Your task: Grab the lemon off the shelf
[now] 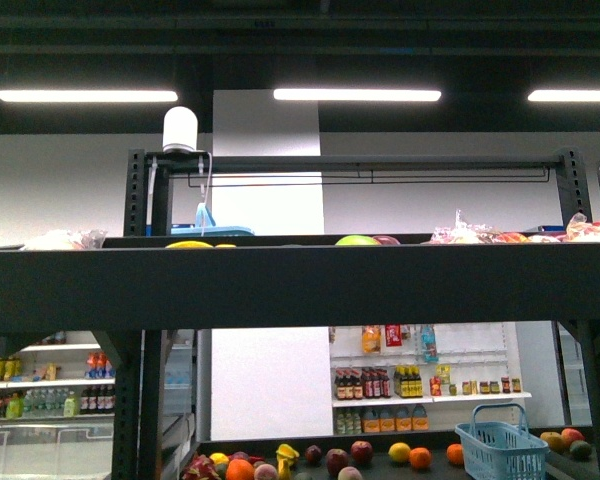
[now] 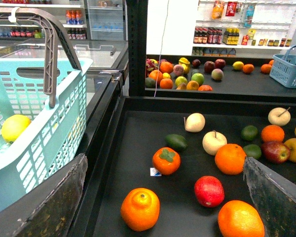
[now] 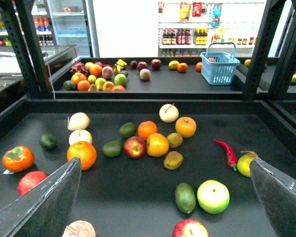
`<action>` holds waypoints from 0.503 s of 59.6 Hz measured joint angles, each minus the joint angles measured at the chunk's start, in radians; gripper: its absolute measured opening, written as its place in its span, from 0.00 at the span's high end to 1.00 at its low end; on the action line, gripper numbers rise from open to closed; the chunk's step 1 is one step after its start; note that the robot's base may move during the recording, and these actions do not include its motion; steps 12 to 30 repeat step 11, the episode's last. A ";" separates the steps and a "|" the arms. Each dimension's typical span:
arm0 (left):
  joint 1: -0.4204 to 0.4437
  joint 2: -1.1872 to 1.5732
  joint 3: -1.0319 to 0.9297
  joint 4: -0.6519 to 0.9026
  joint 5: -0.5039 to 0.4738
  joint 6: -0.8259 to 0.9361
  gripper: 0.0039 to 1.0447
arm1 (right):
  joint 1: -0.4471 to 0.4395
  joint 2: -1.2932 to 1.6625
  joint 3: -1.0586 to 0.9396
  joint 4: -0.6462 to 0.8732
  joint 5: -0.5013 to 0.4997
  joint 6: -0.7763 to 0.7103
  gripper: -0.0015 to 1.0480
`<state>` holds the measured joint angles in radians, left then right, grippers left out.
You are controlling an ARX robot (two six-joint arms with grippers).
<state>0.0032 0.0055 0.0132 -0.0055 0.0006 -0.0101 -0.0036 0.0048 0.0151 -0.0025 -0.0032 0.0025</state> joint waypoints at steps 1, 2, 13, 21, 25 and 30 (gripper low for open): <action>0.000 0.000 0.000 0.000 0.000 0.000 0.07 | 0.000 0.000 0.000 0.000 0.000 0.000 0.02; 0.000 0.000 0.000 0.000 0.000 0.000 0.07 | 0.000 0.000 0.000 0.000 0.000 0.000 0.02; 0.000 0.000 0.000 0.000 0.000 0.000 0.07 | 0.000 0.000 0.000 0.000 0.000 0.000 0.02; 0.000 0.000 0.000 0.000 0.000 0.000 0.07 | 0.000 0.000 0.000 0.000 0.000 0.000 0.02; 0.000 0.000 0.000 0.000 0.000 0.000 0.07 | 0.000 0.000 0.000 0.000 0.000 0.000 0.02; 0.000 0.000 0.000 0.000 0.000 0.000 0.07 | 0.000 0.000 0.000 0.000 0.000 0.000 0.02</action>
